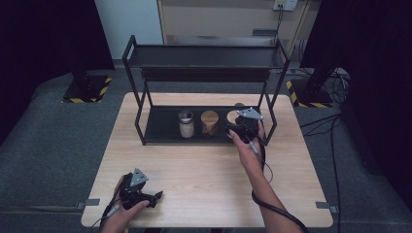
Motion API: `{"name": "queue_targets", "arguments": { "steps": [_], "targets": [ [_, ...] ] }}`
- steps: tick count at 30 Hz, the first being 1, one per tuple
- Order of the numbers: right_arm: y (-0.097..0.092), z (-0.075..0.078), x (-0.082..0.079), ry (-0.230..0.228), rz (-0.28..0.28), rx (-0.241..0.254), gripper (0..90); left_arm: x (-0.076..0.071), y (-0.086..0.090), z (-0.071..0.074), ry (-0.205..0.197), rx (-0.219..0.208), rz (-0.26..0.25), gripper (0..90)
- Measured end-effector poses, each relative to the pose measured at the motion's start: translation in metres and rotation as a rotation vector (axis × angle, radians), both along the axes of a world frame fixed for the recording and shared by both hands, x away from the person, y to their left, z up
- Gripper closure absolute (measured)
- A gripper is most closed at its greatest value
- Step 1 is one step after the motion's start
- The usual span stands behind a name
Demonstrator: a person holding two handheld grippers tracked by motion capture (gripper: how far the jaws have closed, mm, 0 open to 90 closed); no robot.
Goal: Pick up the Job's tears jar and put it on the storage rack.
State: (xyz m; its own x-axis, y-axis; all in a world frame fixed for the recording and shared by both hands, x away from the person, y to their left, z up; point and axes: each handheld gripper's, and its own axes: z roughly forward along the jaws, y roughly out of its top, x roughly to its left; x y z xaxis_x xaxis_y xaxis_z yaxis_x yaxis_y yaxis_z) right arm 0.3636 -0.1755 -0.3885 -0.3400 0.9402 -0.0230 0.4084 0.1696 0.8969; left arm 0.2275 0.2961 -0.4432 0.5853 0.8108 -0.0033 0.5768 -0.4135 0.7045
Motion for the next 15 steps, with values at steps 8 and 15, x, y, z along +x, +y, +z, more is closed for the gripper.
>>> {"name": "queue_targets", "arguments": {
  "steps": [8, 15],
  "targets": [
    [0.002, -0.001, 0.013, 0.005, -0.010, 0.005, 26.1, 0.000, 0.000, 0.000, 0.000, 0.000, 0.000, 0.0],
    [-0.001, -0.001, 0.019, 0.003, -0.018, 0.003, 26.1, 0.000, 0.000, 0.000, 0.000, 0.000, 0.000, 0.0]
  ]
}}
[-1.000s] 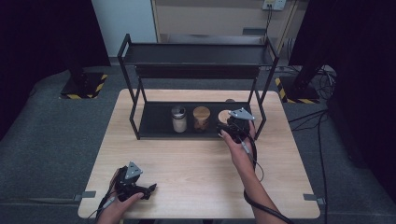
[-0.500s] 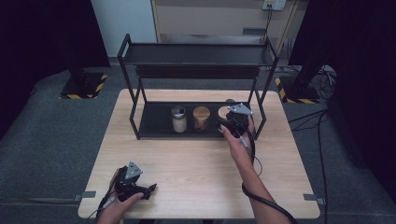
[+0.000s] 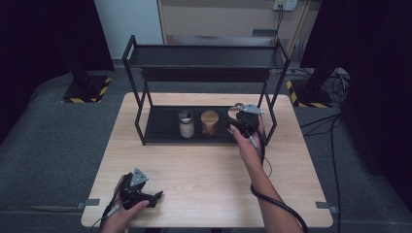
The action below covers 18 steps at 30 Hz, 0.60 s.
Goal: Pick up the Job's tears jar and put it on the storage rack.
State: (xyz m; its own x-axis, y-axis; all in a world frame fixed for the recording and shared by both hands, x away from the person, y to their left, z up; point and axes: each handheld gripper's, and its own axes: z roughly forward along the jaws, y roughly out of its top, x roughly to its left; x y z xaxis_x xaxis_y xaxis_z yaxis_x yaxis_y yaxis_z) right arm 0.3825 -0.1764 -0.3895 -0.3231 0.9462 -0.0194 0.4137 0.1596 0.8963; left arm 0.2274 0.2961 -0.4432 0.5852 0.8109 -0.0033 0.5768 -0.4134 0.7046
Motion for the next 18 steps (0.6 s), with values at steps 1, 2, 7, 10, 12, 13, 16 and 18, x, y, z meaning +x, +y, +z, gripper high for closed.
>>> {"name": "queue_targets", "arguments": {
  "steps": [1, 2, 7, 10, 12, 13, 16, 18],
  "targets": [
    [0.000, 0.000, 0.001, 0.000, 0.000, -0.003, 26.1, 0.000, 0.000, 0.000, 0.000, 0.000, 0.000, 0.0],
    [0.000, 0.000, 0.002, -0.001, -0.002, -0.003, 26.0, 0.000, 0.000, 0.000, 0.000, 0.000, 0.000, 0.0],
    [-0.001, 0.001, 0.008, 0.004, -0.018, 0.001, 26.1, 0.000, 0.000, 0.000, 0.000, 0.000, 0.000, 0.0],
    [0.000, 0.001, 0.012, 0.008, -0.023, -0.006, 26.1, 0.000, 0.000, 0.000, 0.000, 0.000, 0.000, 0.0],
    [0.001, 0.001, 0.015, 0.011, -0.024, -0.007, 26.0, 0.000, 0.000, 0.000, 0.000, 0.000, 0.000, 0.0],
    [0.001, 0.000, 0.017, 0.013, -0.024, -0.007, 26.1, 0.000, 0.000, 0.000, 0.000, 0.000, 0.000, 0.0],
    [0.002, -0.001, 0.021, 0.022, -0.030, -0.006, 26.1, 0.000, 0.000, 0.000, 0.000, 0.000, 0.000, 0.0],
    [0.003, -0.003, 0.023, 0.028, -0.034, -0.009, 26.1, 0.000, 0.000, 0.000, 0.000, 0.000, 0.000, 0.0]
  ]
}}
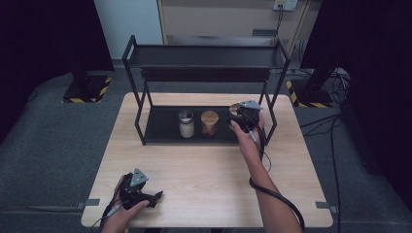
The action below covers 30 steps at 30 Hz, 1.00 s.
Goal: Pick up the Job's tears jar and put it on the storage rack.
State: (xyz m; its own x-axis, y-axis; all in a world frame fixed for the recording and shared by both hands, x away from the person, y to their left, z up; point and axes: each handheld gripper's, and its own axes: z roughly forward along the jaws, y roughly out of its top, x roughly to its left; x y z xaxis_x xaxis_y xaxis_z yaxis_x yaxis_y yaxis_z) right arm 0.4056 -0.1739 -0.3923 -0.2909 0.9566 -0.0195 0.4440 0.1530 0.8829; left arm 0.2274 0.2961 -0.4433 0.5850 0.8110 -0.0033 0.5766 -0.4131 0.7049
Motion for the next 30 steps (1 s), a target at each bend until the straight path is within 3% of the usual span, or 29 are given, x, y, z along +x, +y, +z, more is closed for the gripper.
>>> {"name": "queue_targets", "arguments": {
  "steps": [30],
  "targets": [
    [0.005, -0.024, 0.016, 0.046, -0.016, 0.002, 26.0, 0.001, 0.000, 0.000, 0.001, 0.000, -0.004, 0.0]
  ]
}}
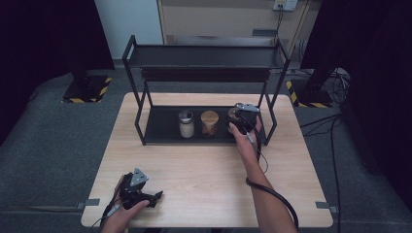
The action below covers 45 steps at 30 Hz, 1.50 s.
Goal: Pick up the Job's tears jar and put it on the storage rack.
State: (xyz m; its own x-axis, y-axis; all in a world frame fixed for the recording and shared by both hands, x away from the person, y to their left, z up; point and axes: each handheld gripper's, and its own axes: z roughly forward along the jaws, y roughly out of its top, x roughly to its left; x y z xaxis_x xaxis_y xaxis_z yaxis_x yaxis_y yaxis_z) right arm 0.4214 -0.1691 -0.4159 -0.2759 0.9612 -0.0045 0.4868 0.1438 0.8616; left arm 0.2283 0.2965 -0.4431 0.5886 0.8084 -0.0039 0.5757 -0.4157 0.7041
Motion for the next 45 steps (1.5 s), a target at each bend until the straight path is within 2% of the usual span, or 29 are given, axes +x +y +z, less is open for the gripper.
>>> {"name": "queue_targets", "arguments": {
  "steps": [13, 31, 38, 42, 45],
  "targets": [
    [0.004, -0.006, 0.001, 0.010, 0.006, -0.007, 26.0, 0.000, 0.000, 0.000, -0.001, 0.000, 0.000, 0.0],
    [-0.002, -0.013, -0.003, 0.006, 0.005, 0.009, 25.6, 0.000, 0.000, 0.000, -0.001, 0.000, 0.000, 0.0],
    [-0.004, -0.014, -0.004, 0.008, 0.022, -0.001, 25.1, 0.000, 0.000, 0.000, 0.000, 0.000, -0.001, 0.0],
    [-0.006, -0.014, -0.003, 0.014, 0.025, 0.027, 20.7, 0.000, 0.000, 0.000, -0.001, 0.000, 0.000, 0.0],
    [-0.007, -0.012, -0.003, 0.020, 0.032, 0.031, 14.3, 0.000, 0.000, 0.000, 0.000, 0.000, -0.001, 0.0]
  ]
}}
